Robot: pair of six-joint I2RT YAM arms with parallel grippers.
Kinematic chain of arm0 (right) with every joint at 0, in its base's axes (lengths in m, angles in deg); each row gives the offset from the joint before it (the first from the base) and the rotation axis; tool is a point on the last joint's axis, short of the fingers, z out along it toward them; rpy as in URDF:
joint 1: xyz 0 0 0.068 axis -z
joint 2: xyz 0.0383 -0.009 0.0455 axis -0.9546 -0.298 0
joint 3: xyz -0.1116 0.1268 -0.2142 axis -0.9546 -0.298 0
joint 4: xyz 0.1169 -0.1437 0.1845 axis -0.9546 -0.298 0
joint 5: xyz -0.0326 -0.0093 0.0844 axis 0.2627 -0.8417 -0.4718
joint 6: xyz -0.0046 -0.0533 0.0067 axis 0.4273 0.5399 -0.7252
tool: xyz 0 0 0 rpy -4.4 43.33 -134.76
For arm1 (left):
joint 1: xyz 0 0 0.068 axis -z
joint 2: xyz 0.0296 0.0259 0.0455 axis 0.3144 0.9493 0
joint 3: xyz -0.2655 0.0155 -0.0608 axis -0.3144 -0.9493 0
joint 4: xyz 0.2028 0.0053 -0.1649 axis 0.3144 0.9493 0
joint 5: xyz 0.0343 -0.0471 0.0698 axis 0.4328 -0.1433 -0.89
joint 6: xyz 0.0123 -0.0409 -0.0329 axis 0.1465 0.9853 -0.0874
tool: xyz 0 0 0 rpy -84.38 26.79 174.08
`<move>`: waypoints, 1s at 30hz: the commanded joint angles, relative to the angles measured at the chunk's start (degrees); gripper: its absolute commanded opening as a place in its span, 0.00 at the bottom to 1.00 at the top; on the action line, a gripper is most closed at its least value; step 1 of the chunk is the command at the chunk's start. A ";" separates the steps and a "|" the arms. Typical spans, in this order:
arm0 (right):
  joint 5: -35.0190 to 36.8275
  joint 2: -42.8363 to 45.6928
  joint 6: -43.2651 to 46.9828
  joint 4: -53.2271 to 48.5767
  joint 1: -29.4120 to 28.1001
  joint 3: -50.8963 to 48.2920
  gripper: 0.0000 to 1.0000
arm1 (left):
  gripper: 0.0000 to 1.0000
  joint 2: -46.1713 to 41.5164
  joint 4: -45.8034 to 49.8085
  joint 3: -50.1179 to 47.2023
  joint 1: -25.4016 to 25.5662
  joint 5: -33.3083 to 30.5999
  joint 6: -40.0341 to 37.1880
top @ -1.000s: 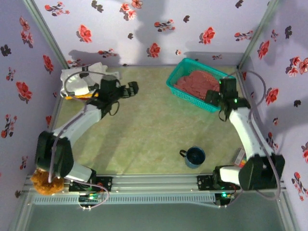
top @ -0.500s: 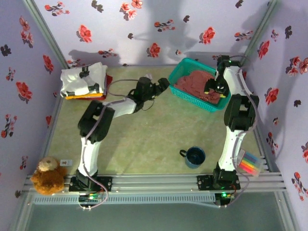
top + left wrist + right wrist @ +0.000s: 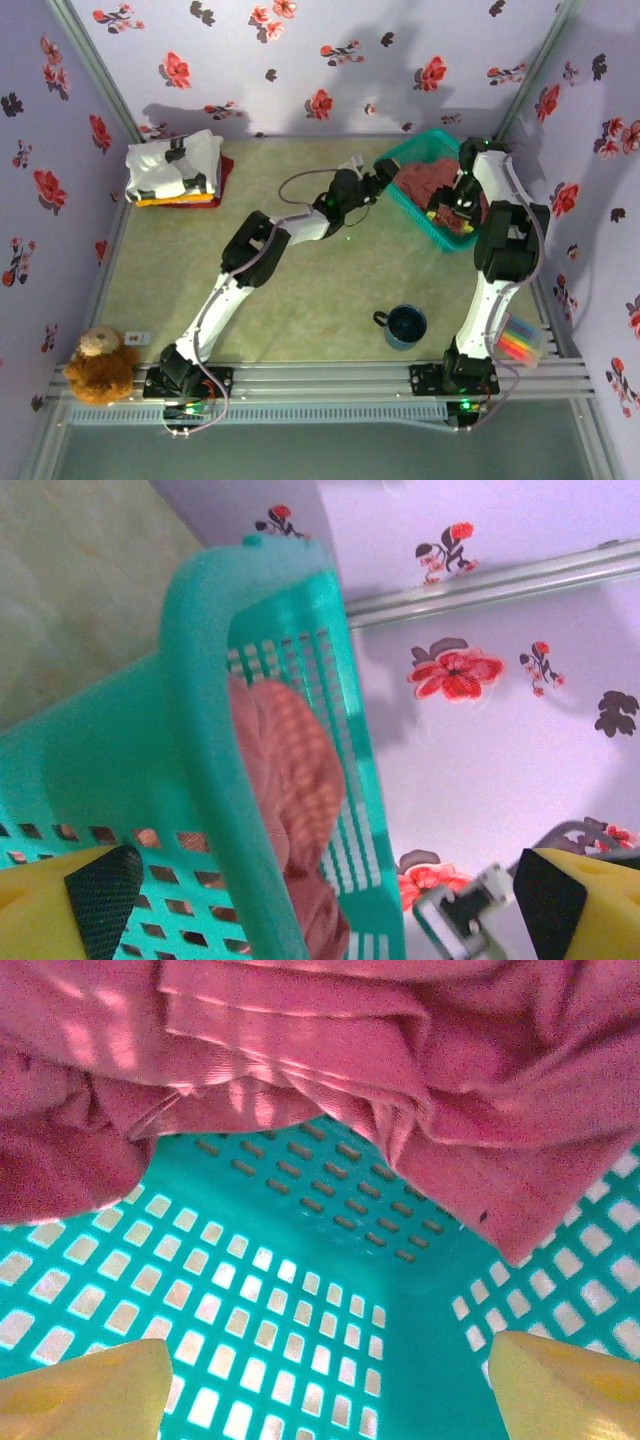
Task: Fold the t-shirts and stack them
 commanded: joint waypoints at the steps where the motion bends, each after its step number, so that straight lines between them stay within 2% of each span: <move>1: -5.18 3.83 -2.41 -0.40 -0.58 -3.64 0.84 | 0.99 3.82 -1.68 8.94 1.71 0.39 2.19; 4: -8.70 4.08 -3.48 2.43 -0.49 -5.37 0.84 | 0.99 7.14 -0.54 14.30 2.03 0.41 3.22; 9: -8.71 0.58 -6.09 7.21 0.29 -4.06 0.84 | 0.99 5.84 -0.51 13.14 1.64 1.66 1.65; 11: -6.47 -0.83 -7.73 9.20 0.30 -2.94 0.83 | 0.99 3.34 -1.07 9.32 1.16 2.14 0.30; 17: 2.27 -5.15 -11.98 12.67 1.06 0.55 0.85 | 0.99 -8.83 -4.40 -10.06 -1.75 0.37 -5.67; 24: 3.11 -13.27 -18.31 17.57 1.70 7.28 0.86 | 1.00 -19.98 -4.01 -24.07 -4.49 0.61 -11.49; 28: 3.24 -18.86 -18.18 15.58 2.18 15.93 0.86 | 0.99 -25.30 -0.85 -27.77 -5.00 -0.13 -15.19; 30: 3.27 -23.14 -17.81 11.85 2.72 22.73 0.87 | 0.99 -27.68 3.68 -28.32 -5.00 0.67 -17.40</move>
